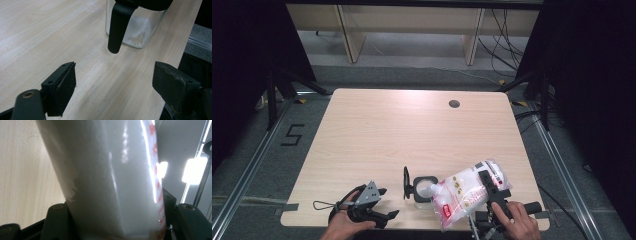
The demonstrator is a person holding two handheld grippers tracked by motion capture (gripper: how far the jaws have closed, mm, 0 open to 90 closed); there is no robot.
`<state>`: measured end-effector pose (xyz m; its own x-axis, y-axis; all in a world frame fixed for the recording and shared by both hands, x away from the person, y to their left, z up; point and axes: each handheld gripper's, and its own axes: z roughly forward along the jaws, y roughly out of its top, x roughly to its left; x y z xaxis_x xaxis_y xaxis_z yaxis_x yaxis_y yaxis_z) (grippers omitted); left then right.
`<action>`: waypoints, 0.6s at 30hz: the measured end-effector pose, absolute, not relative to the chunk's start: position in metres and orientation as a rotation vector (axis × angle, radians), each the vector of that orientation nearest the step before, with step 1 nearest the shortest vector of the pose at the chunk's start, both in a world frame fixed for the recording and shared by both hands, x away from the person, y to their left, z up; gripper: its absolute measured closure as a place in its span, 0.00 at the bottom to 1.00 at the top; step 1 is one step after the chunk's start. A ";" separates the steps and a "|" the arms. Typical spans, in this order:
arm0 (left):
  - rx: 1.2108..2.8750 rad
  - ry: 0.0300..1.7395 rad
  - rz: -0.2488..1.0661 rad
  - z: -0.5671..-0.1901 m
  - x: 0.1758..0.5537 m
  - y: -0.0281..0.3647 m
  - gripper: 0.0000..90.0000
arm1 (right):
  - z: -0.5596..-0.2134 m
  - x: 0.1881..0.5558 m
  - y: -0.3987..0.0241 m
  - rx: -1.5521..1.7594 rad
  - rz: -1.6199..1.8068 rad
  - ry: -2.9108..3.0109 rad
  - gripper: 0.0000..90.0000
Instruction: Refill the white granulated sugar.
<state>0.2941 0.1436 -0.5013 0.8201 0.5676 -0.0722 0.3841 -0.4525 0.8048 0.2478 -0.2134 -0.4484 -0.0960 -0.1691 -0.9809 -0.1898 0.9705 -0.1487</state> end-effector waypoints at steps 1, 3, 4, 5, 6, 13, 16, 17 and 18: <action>2.100 0.698 0.258 -0.501 0.294 0.144 0.21 | -0.448 0.248 -0.213 -0.274 0.018 1.674 0.46; 2.098 0.700 0.258 -0.501 0.294 0.144 0.21 | -0.445 0.248 -0.212 -0.313 -0.005 1.670 0.46; 2.098 0.701 0.258 -0.501 0.294 0.144 0.21 | -0.445 0.249 -0.212 -0.315 -0.004 1.668 0.46; 2.099 0.700 0.258 -0.501 0.294 0.144 0.21 | -0.446 0.248 -0.212 -0.300 0.004 1.669 0.46; 2.098 0.701 0.258 -0.501 0.294 0.143 0.21 | -0.446 0.248 -0.213 -0.294 0.006 1.670 0.46; 2.100 0.699 0.260 -0.501 0.294 0.144 0.21 | -0.446 0.248 -0.213 -0.311 0.012 1.663 0.46; 2.100 0.699 0.258 -0.501 0.294 0.144 0.21 | -0.446 0.248 -0.212 -0.312 0.016 1.662 0.46; 2.101 0.698 0.258 -0.501 0.294 0.144 0.21 | -0.446 0.247 -0.212 -0.294 0.016 1.672 0.46; 2.099 0.700 0.258 -0.501 0.294 0.144 0.21 | -0.448 0.247 -0.213 -0.266 0.032 1.681 0.46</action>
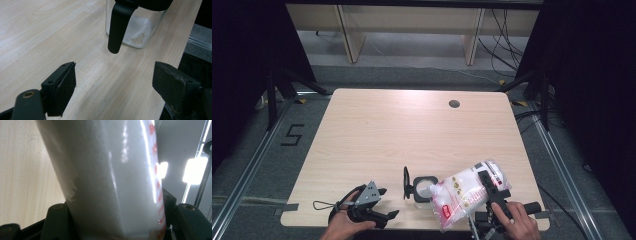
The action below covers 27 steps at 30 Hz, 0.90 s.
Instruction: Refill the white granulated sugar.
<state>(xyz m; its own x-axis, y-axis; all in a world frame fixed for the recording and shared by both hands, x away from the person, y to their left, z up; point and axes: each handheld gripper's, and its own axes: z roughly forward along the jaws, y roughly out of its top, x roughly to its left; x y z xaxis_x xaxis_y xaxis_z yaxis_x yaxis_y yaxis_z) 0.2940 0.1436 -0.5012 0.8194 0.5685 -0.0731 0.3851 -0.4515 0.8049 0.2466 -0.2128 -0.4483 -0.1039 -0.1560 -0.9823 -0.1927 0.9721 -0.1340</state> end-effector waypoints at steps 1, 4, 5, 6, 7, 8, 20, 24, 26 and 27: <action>2.099 0.700 0.258 -0.501 0.294 0.144 0.21 | -0.448 0.247 -0.213 -0.266 0.032 1.681 0.46; 2.099 0.699 0.258 -0.501 0.294 0.144 0.21 | -0.448 0.246 -0.213 -0.265 0.034 1.682 0.46; 2.099 0.699 0.259 -0.501 0.294 0.144 0.21 | -0.448 0.245 -0.212 -0.253 0.022 1.693 0.46; 2.100 0.699 0.259 -0.501 0.294 0.144 0.21 | -0.448 0.246 -0.212 -0.255 0.025 1.692 0.46; 2.100 0.699 0.258 -0.501 0.294 0.144 0.21 | -0.447 0.246 -0.212 -0.267 0.026 1.688 0.46; 2.101 0.699 0.258 -0.501 0.294 0.144 0.21 | -0.444 0.247 -0.211 -0.318 0.009 1.672 0.46; 2.100 0.699 0.258 -0.501 0.294 0.144 0.21 | -0.445 0.246 -0.210 -0.312 0.010 1.672 0.46; 2.101 0.698 0.261 -0.501 0.294 0.144 0.21 | -0.446 0.246 -0.210 -0.314 0.023 1.663 0.46; 2.100 0.698 0.259 -0.501 0.294 0.144 0.21 | -0.444 0.246 -0.210 -0.340 0.012 1.652 0.46; 2.100 0.698 0.259 -0.501 0.294 0.144 0.21 | -0.444 0.246 -0.210 -0.340 0.012 1.652 0.46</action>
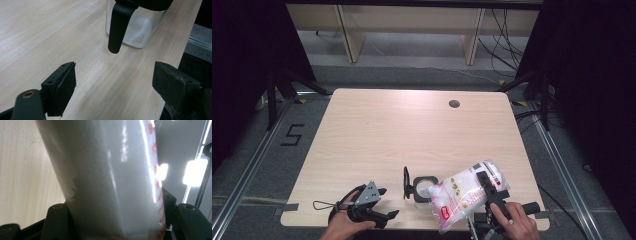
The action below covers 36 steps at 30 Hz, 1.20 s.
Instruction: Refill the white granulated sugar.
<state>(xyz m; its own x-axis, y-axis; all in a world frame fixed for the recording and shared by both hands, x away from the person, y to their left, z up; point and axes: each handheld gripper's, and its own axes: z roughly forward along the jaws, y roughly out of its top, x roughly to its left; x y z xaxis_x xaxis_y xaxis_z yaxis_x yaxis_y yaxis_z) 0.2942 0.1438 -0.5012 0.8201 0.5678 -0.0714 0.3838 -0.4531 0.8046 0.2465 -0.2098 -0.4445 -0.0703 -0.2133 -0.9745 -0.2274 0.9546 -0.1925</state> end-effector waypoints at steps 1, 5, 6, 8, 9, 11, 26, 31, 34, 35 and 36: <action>2.099 0.698 0.259 -0.501 0.294 0.144 0.21 | -0.443 0.247 -0.209 -0.362 -0.010 1.669 0.46; 2.099 0.699 0.261 -0.501 0.294 0.144 0.21 | -0.447 0.246 -0.210 -0.304 0.021 1.677 0.46; 2.099 0.700 0.261 -0.501 0.294 0.144 0.21 | -0.447 0.246 -0.211 -0.303 0.022 1.676 0.46; 2.106 0.697 0.269 -0.501 0.295 0.144 0.21 | -0.448 0.246 -0.211 -0.298 0.028 1.678 0.46; 2.102 0.697 0.264 -0.501 0.295 0.144 0.21 | -0.447 0.246 -0.211 -0.304 0.016 1.684 0.46; 2.099 0.699 0.261 -0.501 0.294 0.144 0.21 | -0.447 0.246 -0.211 -0.306 0.017 1.682 0.46; 2.106 0.690 0.273 -0.501 0.295 0.145 0.21 | -0.445 0.246 -0.211 -0.323 0.007 1.683 0.46; 2.105 0.697 0.269 -0.501 0.295 0.145 0.21 | -0.447 0.246 -0.212 -0.308 0.019 1.682 0.46; 2.108 0.686 0.274 -0.501 0.295 0.145 0.21 | -0.444 0.247 -0.211 -0.337 0.016 1.662 0.46; 2.109 0.684 0.275 -0.501 0.295 0.145 0.21 | -0.446 0.247 -0.211 -0.313 0.034 1.669 0.46; 2.110 0.682 0.273 -0.501 0.295 0.145 0.21 | -0.447 0.246 -0.212 -0.299 0.034 1.682 0.46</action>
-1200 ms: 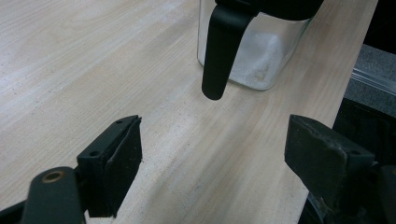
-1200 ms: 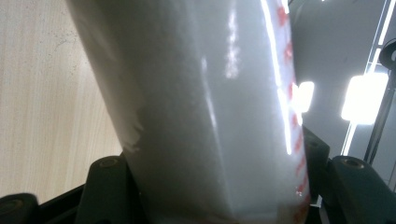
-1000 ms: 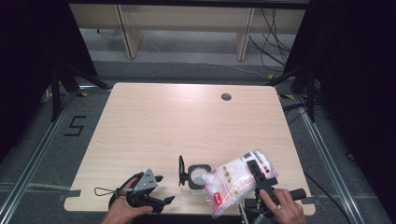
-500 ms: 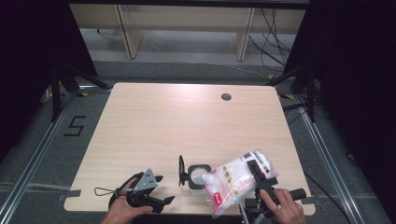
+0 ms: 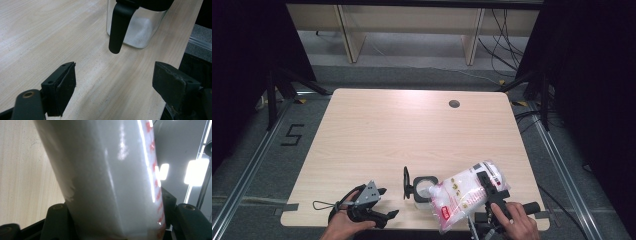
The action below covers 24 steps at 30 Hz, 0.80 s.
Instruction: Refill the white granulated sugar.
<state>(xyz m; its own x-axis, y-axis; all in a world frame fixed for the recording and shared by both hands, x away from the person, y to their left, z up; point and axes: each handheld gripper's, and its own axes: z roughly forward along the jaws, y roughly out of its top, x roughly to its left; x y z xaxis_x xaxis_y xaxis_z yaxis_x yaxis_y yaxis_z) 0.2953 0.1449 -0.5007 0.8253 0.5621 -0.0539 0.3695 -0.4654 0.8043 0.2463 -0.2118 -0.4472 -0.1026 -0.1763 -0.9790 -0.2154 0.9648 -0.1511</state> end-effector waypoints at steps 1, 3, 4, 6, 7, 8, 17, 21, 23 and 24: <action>2.105 0.697 0.270 -0.501 0.295 0.145 0.21 | -0.447 0.246 -0.212 -0.296 0.036 1.682 0.46; 2.106 0.696 0.270 -0.501 0.295 0.145 0.21 | -0.447 0.246 -0.212 -0.298 0.035 1.682 0.46; 2.106 0.696 0.270 -0.501 0.295 0.145 0.21 | -0.447 0.246 -0.212 -0.298 0.035 1.682 0.46; 2.105 0.679 0.274 -0.501 0.295 0.145 0.21 | -0.445 0.247 -0.211 -0.331 0.025 1.669 0.46; 2.102 0.692 0.269 -0.501 0.294 0.144 0.21 | -0.445 0.247 -0.211 -0.334 0.025 1.667 0.46; 2.112 0.677 0.276 -0.501 0.295 0.145 0.21 | -0.445 0.247 -0.211 -0.329 0.029 1.670 0.46; 2.109 0.673 0.275 -0.501 0.295 0.145 0.21 | -0.447 0.246 -0.212 -0.300 0.030 1.680 0.46; 2.104 0.690 0.271 -0.501 0.295 0.144 0.21 | -0.447 0.246 -0.212 -0.296 0.033 1.686 0.46; 2.102 0.696 0.264 -0.501 0.294 0.144 0.21 | -0.446 0.246 -0.212 -0.300 0.028 1.684 0.46; 2.102 0.696 0.264 -0.501 0.294 0.144 0.21 | -0.446 0.246 -0.212 -0.300 0.028 1.684 0.46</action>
